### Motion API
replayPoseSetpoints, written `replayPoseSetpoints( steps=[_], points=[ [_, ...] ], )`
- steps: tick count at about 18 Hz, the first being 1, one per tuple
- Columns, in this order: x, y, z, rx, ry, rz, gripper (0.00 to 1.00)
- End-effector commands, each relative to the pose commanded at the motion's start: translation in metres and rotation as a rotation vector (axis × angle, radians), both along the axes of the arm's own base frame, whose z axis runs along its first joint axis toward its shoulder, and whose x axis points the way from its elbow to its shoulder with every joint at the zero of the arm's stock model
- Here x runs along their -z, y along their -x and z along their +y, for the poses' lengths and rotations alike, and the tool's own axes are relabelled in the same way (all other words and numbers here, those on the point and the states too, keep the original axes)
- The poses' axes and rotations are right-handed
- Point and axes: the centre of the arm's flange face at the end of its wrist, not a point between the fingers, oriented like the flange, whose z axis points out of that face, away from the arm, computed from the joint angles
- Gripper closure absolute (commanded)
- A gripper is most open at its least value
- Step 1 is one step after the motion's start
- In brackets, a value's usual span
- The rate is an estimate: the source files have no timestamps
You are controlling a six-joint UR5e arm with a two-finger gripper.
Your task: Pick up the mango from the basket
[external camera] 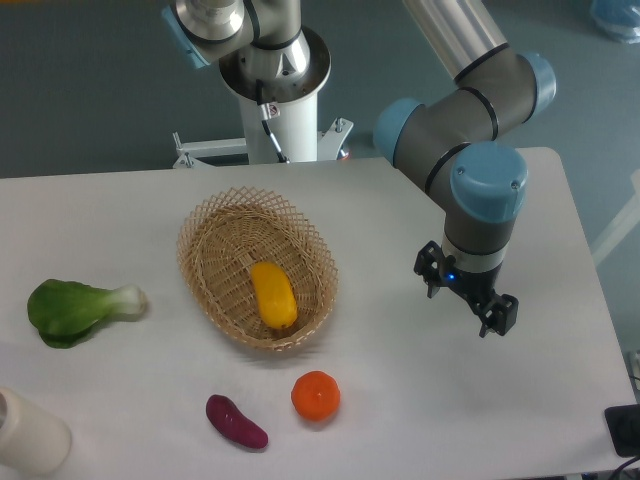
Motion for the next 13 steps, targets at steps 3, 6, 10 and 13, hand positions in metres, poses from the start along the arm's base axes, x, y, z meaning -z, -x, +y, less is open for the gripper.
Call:
replayPoseSetpoints(
  steps=[3,6,10,13],
  points=[
    [0.000,0.000,0.000,0.002,0.000,0.000,0.00],
    [-0.001,0.000,0.000,-0.007,-0.003,0.000,0.00],
    [0.002,-0.008,-0.003,-0.031,-0.001,-0.019,0.00],
    [-0.002,-0.019,-0.006,-0.038,-0.007,-0.024,0.00]
  ],
)
